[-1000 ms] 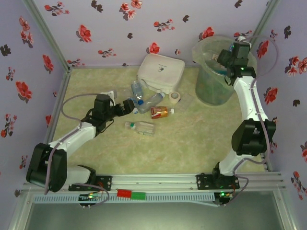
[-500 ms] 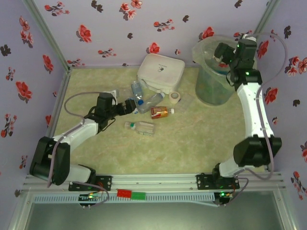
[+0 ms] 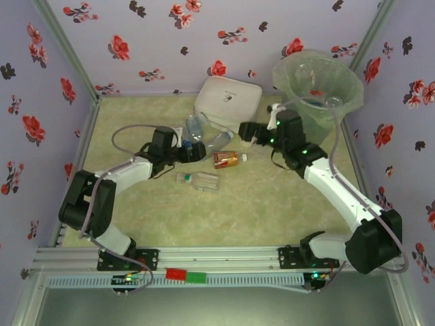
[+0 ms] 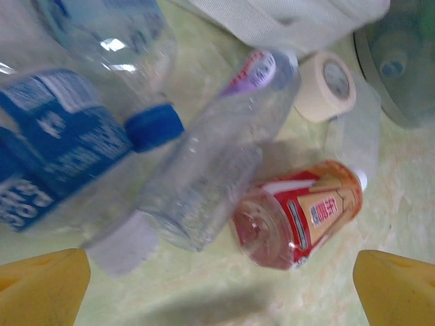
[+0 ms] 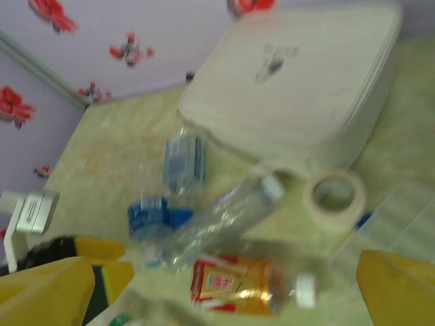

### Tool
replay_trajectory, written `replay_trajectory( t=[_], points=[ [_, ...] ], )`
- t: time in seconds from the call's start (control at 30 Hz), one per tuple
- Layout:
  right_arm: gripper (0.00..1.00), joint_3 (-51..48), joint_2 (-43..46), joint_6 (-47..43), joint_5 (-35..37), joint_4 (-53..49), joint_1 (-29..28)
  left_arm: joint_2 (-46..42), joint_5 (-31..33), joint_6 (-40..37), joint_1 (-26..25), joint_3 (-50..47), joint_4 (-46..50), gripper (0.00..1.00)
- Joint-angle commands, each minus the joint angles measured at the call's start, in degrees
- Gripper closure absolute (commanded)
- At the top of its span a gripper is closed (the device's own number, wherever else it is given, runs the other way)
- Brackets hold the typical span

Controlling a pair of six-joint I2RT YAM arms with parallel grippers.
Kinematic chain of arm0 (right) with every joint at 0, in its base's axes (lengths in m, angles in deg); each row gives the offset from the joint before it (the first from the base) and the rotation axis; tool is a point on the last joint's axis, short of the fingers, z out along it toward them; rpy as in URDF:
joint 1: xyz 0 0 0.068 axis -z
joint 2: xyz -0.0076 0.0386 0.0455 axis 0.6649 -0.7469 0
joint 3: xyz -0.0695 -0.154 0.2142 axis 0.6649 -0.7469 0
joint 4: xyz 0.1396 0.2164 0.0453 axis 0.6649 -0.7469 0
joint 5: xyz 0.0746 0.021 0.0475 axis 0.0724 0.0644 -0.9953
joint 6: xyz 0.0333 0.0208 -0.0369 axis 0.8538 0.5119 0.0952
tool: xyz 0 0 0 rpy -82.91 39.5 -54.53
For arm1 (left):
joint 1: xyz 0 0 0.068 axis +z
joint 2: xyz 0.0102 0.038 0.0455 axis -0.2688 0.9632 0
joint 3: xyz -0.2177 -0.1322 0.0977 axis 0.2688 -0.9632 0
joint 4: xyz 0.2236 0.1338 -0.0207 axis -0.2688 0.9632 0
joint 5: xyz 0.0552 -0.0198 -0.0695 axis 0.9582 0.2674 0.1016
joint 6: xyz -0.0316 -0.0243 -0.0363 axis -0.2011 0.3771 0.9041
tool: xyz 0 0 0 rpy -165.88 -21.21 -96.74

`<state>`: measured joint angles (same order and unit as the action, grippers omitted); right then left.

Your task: Put the plastic bottles in the bin

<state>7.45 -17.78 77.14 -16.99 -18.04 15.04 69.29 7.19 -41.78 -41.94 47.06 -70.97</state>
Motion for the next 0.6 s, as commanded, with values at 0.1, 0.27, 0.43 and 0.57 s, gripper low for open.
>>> replay_trajectory(
  t=[0.1, 0.27, 0.43, 0.57],
  points=[
    [0.00, -6.3, -1.5, 6.5, 1.2, 10.2, -3.9, 2.0, -1.8, -4.3, -2.1, 1.7, 6.9, 0.00],
    [0.00, -5.8, -3.1, 6.8, 1.6, 8.8, -4.0, 1.2, -1.6, -4.9, -3.5, 0.6, 12.0, 0.00],
    [0.00, -5.7, -4.3, 7.5, -0.3, 11.3, -4.0, -1.4, 2.6, -6.3, -7.6, 0.1, 18.9, 0.00],
    [0.00, -5.9, -6.3, 8.9, -2.4, 12.5, -4.0, -3.1, 4.0, -5.8, -11.1, -0.8, 23.4, 0.00]
  ],
)
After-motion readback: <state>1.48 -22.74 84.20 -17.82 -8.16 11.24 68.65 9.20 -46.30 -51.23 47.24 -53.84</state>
